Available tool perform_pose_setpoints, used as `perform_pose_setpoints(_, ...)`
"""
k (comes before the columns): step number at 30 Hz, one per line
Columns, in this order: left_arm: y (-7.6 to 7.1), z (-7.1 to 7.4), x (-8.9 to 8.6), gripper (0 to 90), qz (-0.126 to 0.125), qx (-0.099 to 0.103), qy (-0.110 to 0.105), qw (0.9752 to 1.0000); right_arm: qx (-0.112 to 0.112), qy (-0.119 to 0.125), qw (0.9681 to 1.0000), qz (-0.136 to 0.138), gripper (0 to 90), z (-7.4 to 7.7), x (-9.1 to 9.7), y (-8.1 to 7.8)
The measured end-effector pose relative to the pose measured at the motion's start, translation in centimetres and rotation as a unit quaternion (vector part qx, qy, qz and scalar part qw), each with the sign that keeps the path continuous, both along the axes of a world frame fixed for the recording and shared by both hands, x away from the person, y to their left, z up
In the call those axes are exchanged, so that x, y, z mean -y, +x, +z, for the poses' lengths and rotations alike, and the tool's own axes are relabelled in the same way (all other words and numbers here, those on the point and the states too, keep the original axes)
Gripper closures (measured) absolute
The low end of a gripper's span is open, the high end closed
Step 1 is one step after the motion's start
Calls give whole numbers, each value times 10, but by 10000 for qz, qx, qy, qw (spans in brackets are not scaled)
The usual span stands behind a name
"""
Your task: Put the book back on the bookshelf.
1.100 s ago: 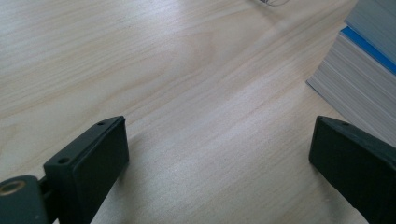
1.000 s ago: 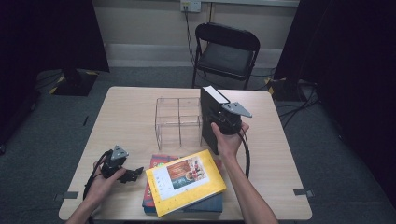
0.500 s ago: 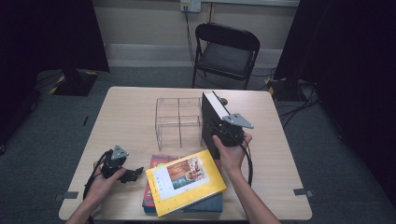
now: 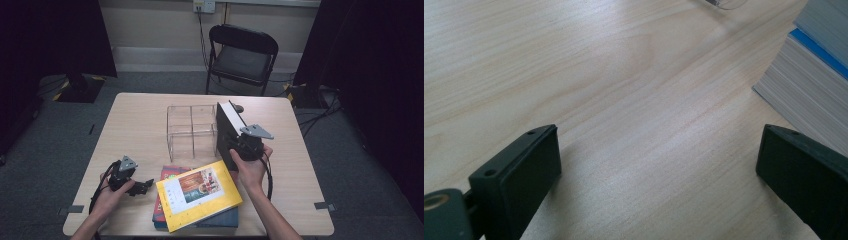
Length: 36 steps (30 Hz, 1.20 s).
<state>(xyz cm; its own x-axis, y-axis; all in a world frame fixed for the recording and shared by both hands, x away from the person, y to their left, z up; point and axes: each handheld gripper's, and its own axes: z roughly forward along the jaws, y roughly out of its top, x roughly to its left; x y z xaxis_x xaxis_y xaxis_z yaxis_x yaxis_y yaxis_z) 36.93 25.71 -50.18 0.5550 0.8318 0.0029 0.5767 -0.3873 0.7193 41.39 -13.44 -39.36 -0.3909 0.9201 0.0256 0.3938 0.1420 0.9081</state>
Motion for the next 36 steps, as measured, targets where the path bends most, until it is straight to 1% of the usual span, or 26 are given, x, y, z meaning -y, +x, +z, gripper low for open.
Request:
perform_pose_setpoints(1,0,0,0,39,15,2,-30,10000,-9,-2,10000,13,492,0,1,0)
perform_pose_setpoints(3,0,0,0,39,-1,0,1,10000,-71,-9,10000,30,491,1,2,0)
perform_pose_setpoints(4,0,0,0,39,13,4,-24,10000,-113,-14,9999,38,490,2,3,0)
perform_pose_setpoints(6,0,0,0,39,6,0,-8,10000,-160,-26,9998,65,490,4,3,1)
perform_pose_setpoints(8,0,0,0,39,15,4,-29,10000,-232,-51,9997,92,487,7,4,0)
perform_pose_setpoints(10,0,0,0,39,5,1,-8,10000,-259,-86,9996,109,483,11,4,0)
perform_pose_setpoints(15,0,0,0,39,-2,0,3,10000,-391,-117,9991,99,473,21,3,-1)
perform_pose_setpoints(19,0,0,0,39,5,0,-8,10000,-652,-214,9975,138,460,32,3,0)
perform_pose_setpoints(21,0,0,0,39,6,0,-7,10000,-737,-194,9970,132,461,36,3,1)
perform_pose_setpoints(24,0,0,0,39,-1,-4,-1,10000,-860,-236,9959,165,458,43,3,3)
perform_pose_setpoints(25,0,0,0,39,17,-1,-34,10000,-925,-261,9952,183,458,46,3,4)
perform_pose_setpoints(27,0,0,0,39,6,-3,-11,10000,-1025,-243,9943,182,463,53,2,6)
perform_pose_setpoints(28,0,0,0,39,15,2,-28,10000,-1100,-276,9934,175,463,55,1,8)
perform_pose_setpoints(29,0,0,0,39,-1,-2,2,10000,-1168,-293,9926,175,463,58,1,10)
perform_pose_setpoints(30,0,0,0,39,15,-1,-33,10000,-1244,-307,9916,174,462,60,0,12)
perform_pose_setpoints(32,0,0,0,39,6,0,-7,10000,-1522,-457,9870,238,452,64,-2,19)
perform_pose_setpoints(33,0,0,0,39,15,-1,-32,10000,-1704,-498,9838,266,447,66,-3,23)
perform_pose_setpoints(34,0,0,0,39,6,-3,-12,10000,-1915,-505,9797,299,445,68,-4,28)
perform_pose_setpoints(35,0,0,0,39,17,4,-28,10000,-2004,-510,9779,317,445,70,-4,32)
perform_pose_setpoints(36,0,0,0,39,-2,-1,5,10000,-2102,-507,9758,322,445,72,-4,36)
